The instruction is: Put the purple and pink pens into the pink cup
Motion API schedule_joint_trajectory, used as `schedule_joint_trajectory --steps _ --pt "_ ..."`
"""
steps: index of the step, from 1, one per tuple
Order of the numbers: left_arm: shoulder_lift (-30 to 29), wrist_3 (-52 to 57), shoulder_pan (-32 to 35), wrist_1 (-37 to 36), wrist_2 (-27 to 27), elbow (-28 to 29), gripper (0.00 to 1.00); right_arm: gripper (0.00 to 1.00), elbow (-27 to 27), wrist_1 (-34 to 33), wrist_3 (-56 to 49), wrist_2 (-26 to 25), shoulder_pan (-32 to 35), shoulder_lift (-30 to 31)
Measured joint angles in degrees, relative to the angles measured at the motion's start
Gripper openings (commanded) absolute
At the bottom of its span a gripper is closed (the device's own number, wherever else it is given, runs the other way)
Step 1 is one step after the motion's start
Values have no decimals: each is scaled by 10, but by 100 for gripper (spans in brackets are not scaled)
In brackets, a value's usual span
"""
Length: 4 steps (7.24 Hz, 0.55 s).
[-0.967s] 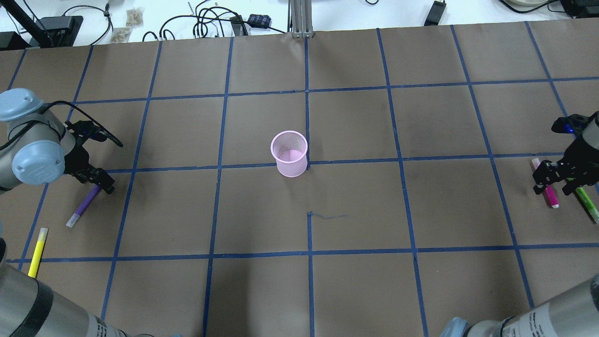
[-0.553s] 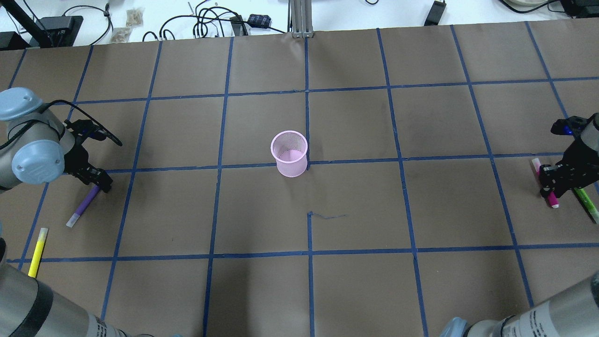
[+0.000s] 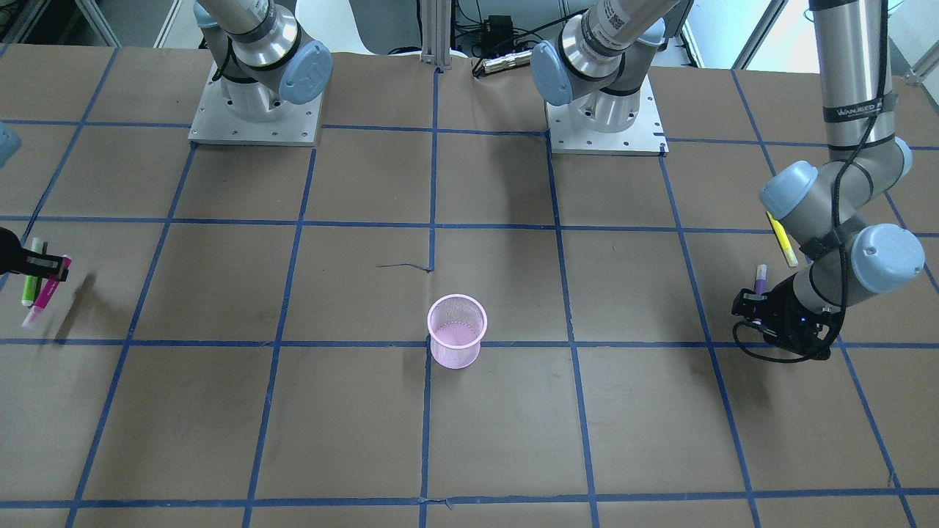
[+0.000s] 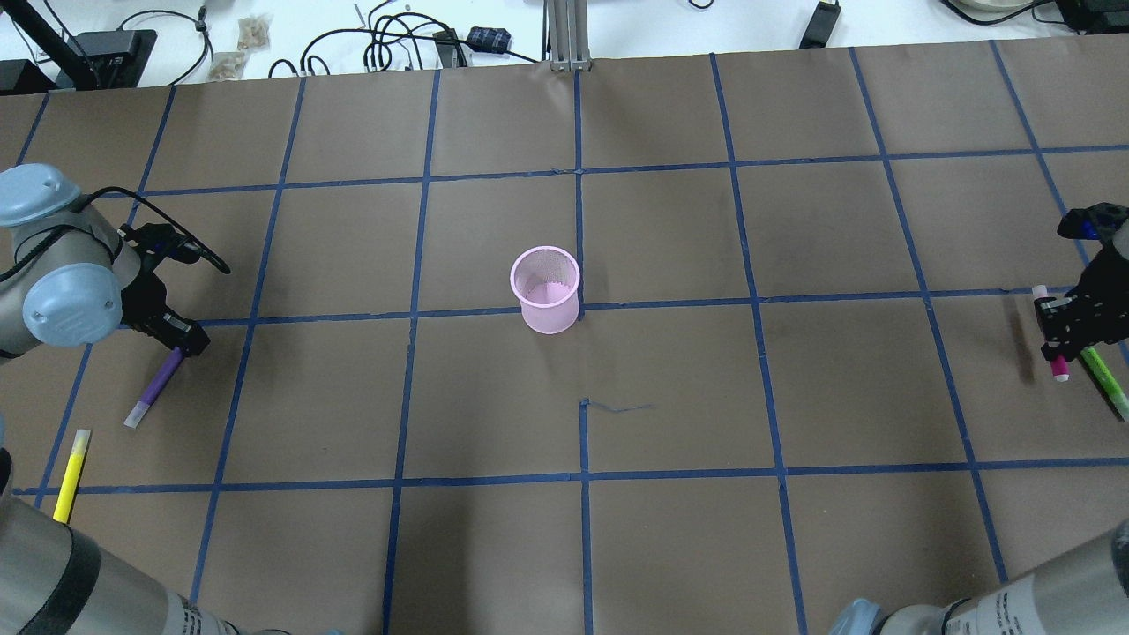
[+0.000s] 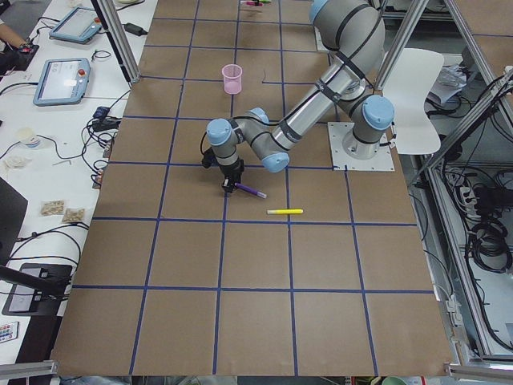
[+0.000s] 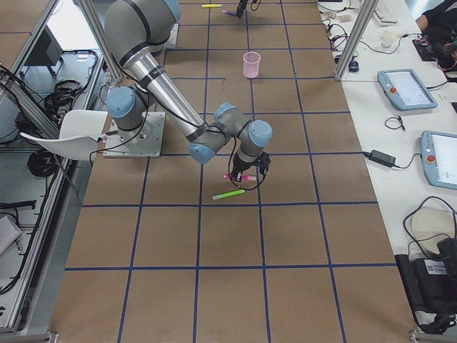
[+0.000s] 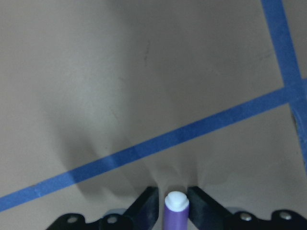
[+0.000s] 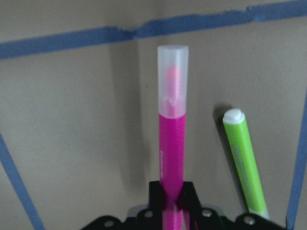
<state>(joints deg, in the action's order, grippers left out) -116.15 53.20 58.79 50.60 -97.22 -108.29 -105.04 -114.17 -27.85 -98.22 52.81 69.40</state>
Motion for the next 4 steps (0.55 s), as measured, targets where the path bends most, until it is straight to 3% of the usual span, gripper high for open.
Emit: schedule_joint_trajectory --steps 2,4 --pt "7 -4 2 -1 -1 4 7 0 108 153 134 61 78 7" --pt "15 -8 8 5 -3 13 5 0 185 269 278 165 162 7"
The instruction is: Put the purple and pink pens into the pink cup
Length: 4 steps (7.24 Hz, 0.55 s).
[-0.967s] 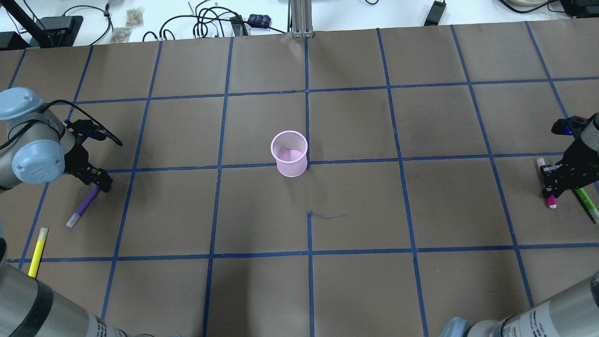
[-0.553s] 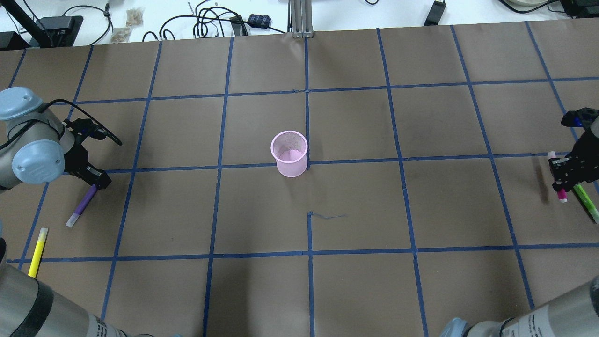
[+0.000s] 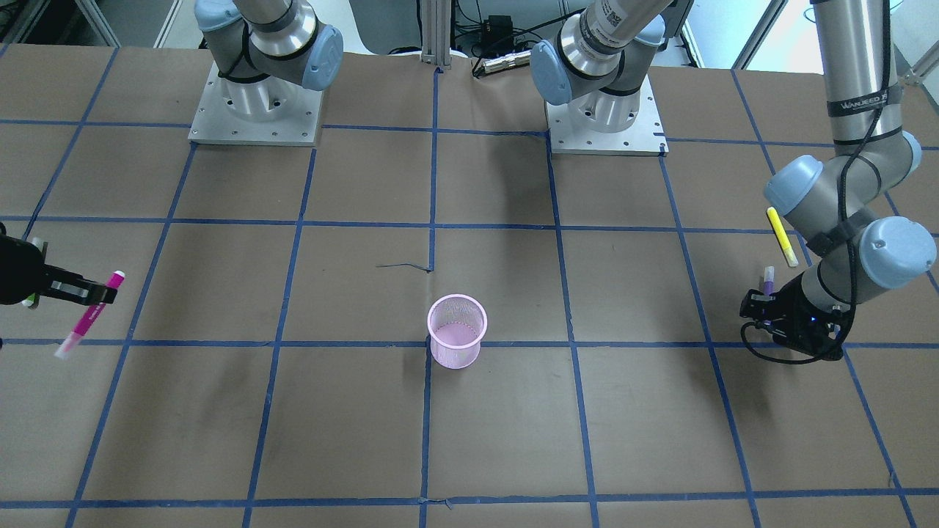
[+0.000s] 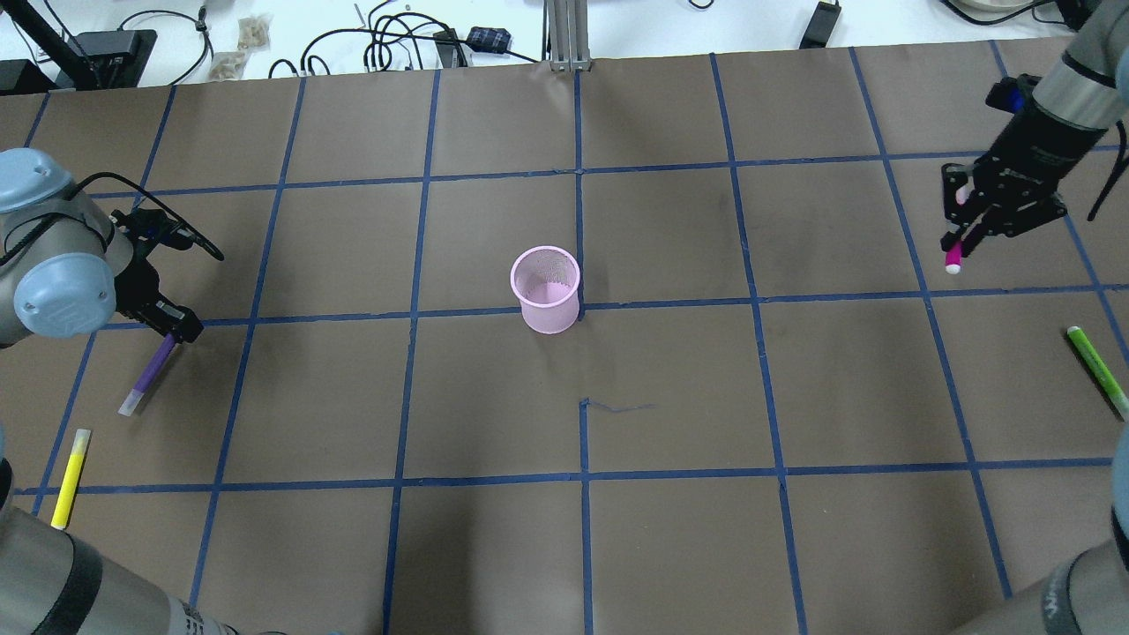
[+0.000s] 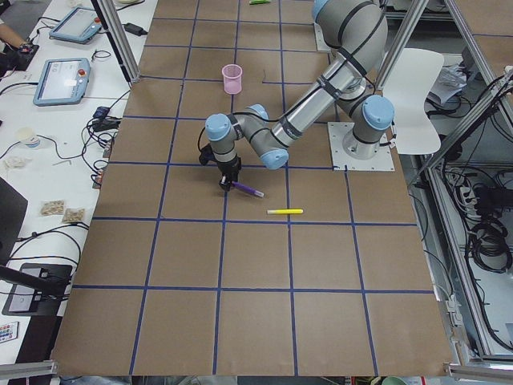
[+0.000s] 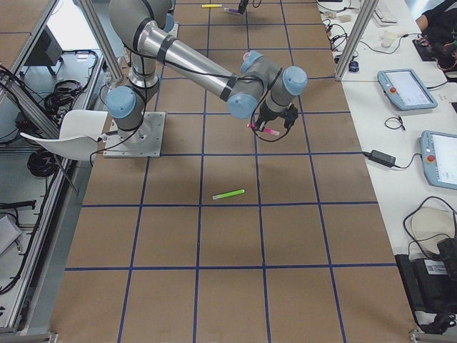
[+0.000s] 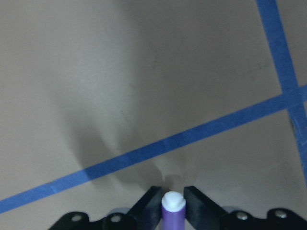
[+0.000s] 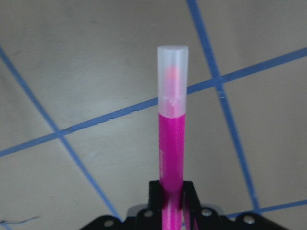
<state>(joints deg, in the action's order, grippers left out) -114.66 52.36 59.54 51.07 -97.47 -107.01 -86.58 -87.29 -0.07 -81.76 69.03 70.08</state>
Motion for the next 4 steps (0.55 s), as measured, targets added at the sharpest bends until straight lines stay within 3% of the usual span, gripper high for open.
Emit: schedule_joint_trajectory --steps 4 --pt "37 -4 20 16 20 6 2 0 16 24 255 299 151 -10"
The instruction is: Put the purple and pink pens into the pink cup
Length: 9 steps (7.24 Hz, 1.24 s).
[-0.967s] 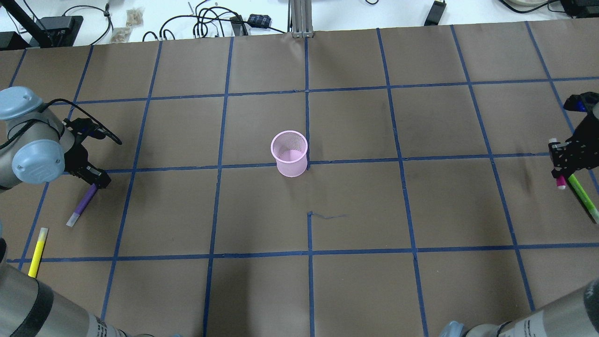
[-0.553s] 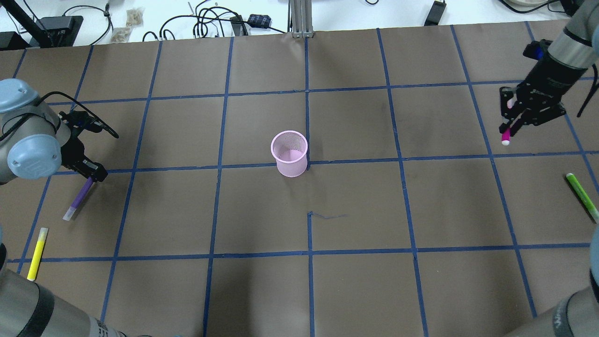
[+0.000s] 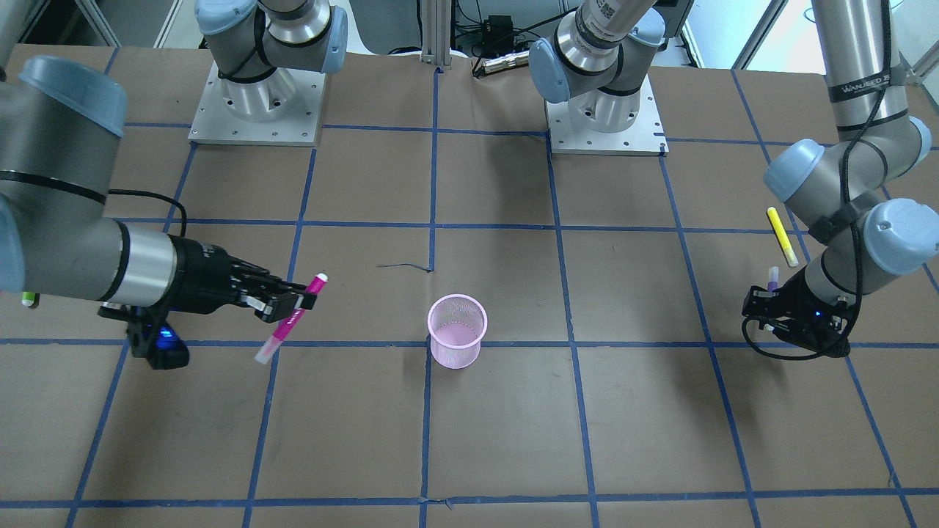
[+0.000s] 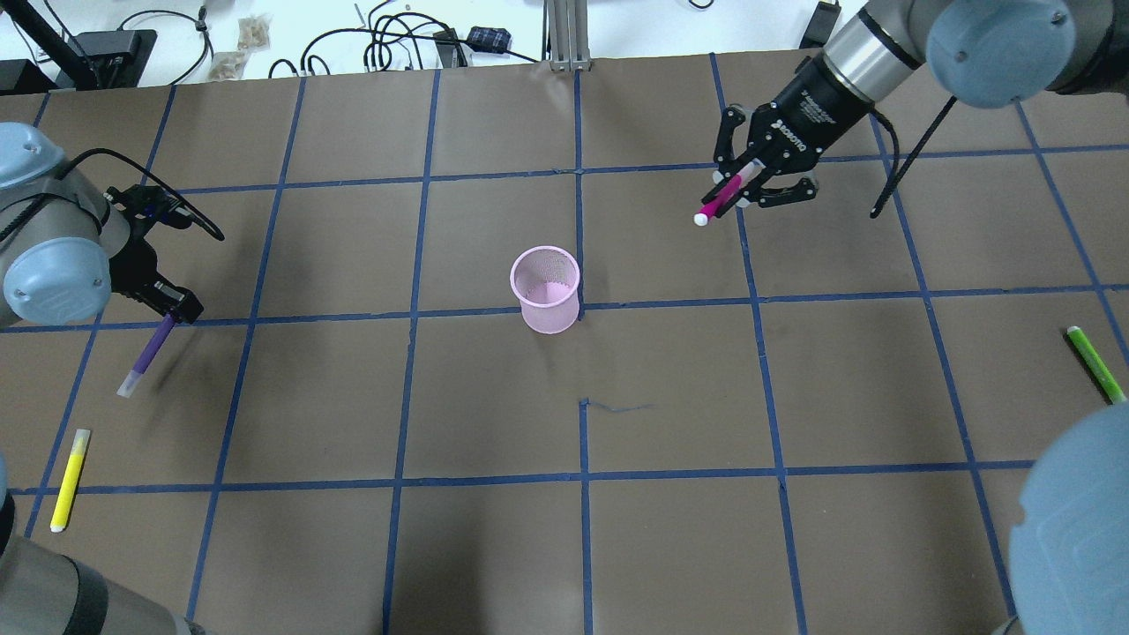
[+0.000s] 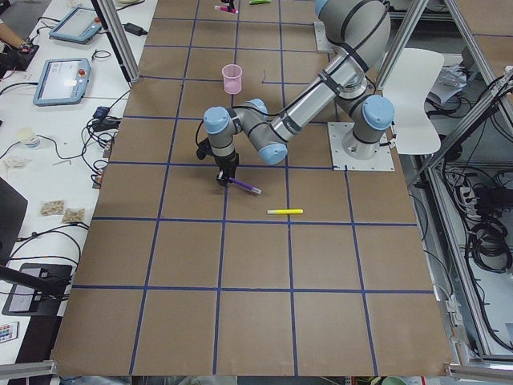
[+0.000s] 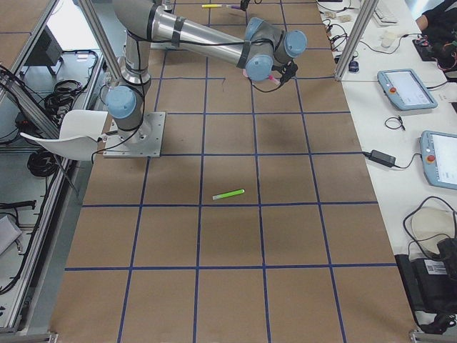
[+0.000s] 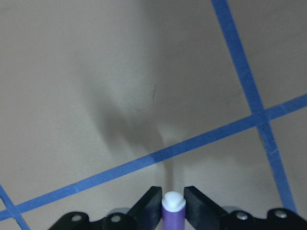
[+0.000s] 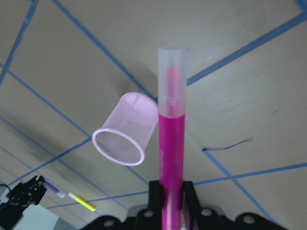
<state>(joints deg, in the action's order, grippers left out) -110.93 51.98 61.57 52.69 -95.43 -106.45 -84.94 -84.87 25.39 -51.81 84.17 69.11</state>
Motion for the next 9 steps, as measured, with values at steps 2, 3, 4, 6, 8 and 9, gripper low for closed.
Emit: schedule_joint_trajectory --steps 2,3,4,6,8,9 --pt "31 -2 8 16 33 -1 2 0 -18 0 30 145 39 -7" --pt "43 -3 10 20 44 -2 2 0 -38 -4 36 210 53 -10" --pt "51 -8 16 21 48 -4 2 0 -57 -9 39 259 61 -13" --pt "66 -55 47 39 47 -5 1 0 -80 -17 38 337 66 -34" --pt "89 -80 66 50 72 -15 1 0 -88 -28 36 392 71 -66" --pt "101 -84 69 52 91 -27 1 0 -90 -30 33 410 72 -79"
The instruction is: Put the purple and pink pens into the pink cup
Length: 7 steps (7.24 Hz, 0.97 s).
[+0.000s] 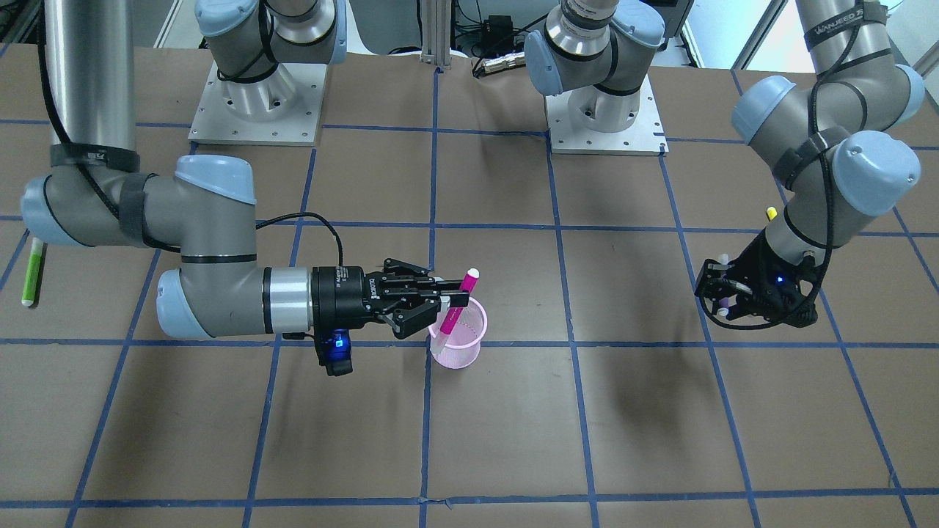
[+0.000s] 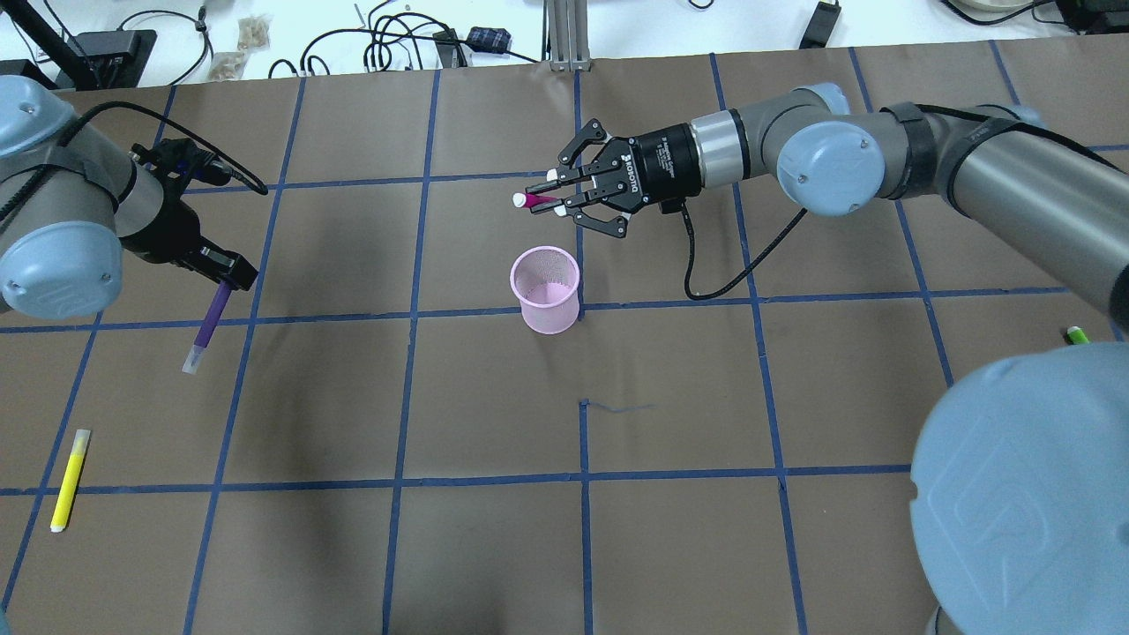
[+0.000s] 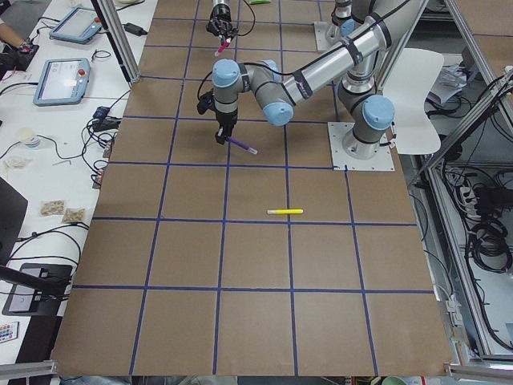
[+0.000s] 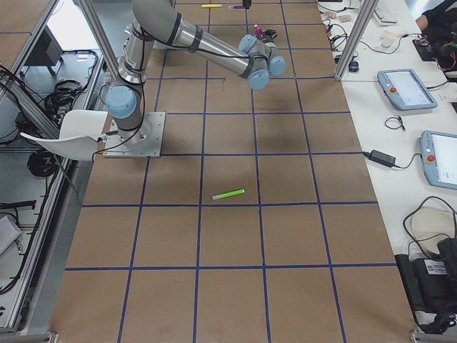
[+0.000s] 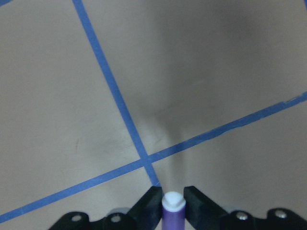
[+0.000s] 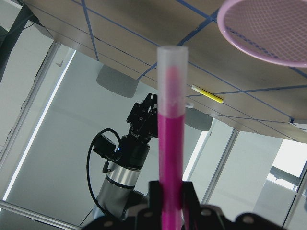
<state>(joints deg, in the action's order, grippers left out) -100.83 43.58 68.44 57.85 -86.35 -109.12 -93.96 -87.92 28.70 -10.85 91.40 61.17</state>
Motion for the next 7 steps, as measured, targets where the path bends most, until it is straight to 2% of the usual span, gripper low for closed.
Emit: schedule_joint_trajectory --steps 2,7 --pt "14 -8 2 1 11 -12 1 0 -9 -3 -17 37 1 -25" --pt "25 -24 5 1 16 -17 1 0 -54 -1 -37 47 3 -24"
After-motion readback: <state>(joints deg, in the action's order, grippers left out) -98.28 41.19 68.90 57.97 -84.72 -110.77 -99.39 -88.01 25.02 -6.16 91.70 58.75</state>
